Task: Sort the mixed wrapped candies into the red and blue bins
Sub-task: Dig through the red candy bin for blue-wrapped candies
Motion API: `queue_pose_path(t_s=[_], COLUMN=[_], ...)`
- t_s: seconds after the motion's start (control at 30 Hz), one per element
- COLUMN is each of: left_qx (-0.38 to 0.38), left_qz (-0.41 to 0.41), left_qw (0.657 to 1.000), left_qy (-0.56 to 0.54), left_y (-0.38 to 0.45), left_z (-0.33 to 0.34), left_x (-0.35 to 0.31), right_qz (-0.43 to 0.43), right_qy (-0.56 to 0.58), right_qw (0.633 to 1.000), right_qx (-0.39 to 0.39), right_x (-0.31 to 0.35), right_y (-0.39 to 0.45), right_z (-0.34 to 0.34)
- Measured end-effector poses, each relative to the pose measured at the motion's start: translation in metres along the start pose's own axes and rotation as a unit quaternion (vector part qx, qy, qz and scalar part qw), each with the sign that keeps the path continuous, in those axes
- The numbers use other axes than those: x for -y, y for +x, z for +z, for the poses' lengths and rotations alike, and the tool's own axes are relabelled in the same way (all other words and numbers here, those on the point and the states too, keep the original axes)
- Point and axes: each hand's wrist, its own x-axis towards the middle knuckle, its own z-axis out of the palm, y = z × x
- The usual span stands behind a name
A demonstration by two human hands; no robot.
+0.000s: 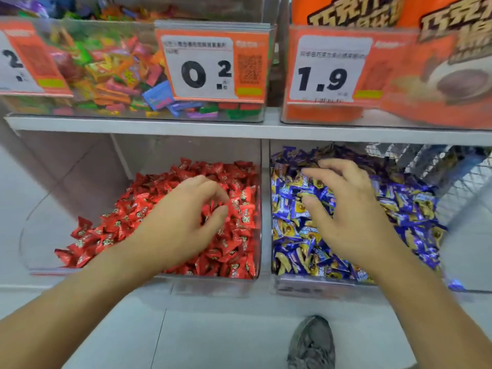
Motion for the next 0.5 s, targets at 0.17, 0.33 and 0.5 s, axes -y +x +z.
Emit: queue_pose_path(t_s=[0.17, 0.33, 0.5], left_qx=[0.164, 0.223, 0.237], left_qz=[-0.184, -0.284, -0.303], left_qw=[0.950, 0.921, 0.921], left_qy=[0.193, 0.143, 0.069], left_y=[-0.053, -0.080, -0.077], left_z=[-0.050, -0.058, -0.060], left_x=[0.082, 0.105, 0.132], right_qz=[-0.144, -0.233, -0.320], right_qy=[0.208, 0.031, -0.114], right_qw=[0.959, 0.931, 0.827], right_qx=[0.124, 0.278, 0.448], right_x=[0.083, 0.144, 0.173], right_y=[0.000, 0.040, 0.081], right_z=[0.030, 0.112, 0.189])
